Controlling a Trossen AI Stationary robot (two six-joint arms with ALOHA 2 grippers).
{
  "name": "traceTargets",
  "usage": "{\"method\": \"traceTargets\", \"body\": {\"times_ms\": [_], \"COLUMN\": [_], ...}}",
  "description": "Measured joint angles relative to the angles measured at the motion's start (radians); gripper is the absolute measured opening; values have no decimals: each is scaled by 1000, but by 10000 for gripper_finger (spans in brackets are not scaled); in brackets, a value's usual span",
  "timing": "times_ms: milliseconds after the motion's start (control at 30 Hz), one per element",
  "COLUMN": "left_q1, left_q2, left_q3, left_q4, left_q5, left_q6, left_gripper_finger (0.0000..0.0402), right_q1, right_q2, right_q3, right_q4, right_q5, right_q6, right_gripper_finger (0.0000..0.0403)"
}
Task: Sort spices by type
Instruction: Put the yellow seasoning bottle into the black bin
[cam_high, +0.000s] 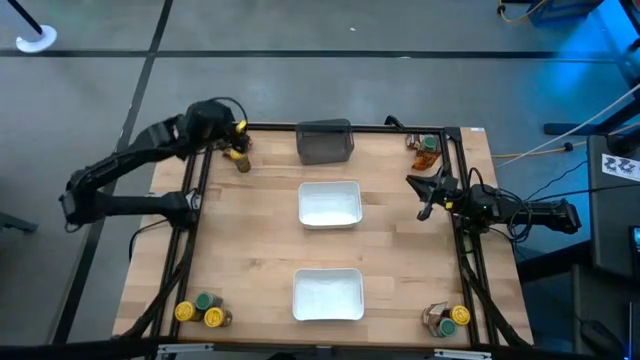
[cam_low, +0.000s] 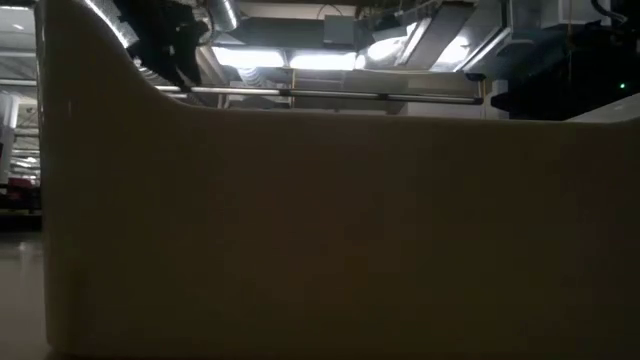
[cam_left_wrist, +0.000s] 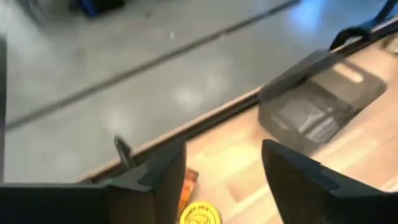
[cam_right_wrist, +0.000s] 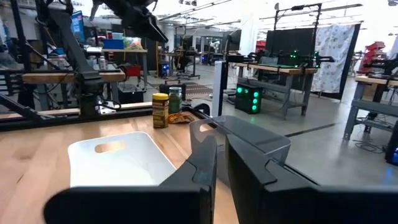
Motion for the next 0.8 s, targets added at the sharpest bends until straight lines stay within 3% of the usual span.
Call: {"method": "traceTargets", "body": {"times_ms": [233, 800], "left_q1": [90, 100], "left_q2": [179, 370], "left_q3": [87, 77], "left_q4": [-163, -262], "left_q5": [118, 122], "left_q6": [-51, -45], "left_gripper_finger": [245, 247], "right_q1": [0, 0], "right_q2": [0, 0], "right_q3": [0, 1], "right_q4": [-32, -48], "right_q5": [6, 7], "right_q6": [-4, -41], "right_gripper_finger": [37, 37]}}
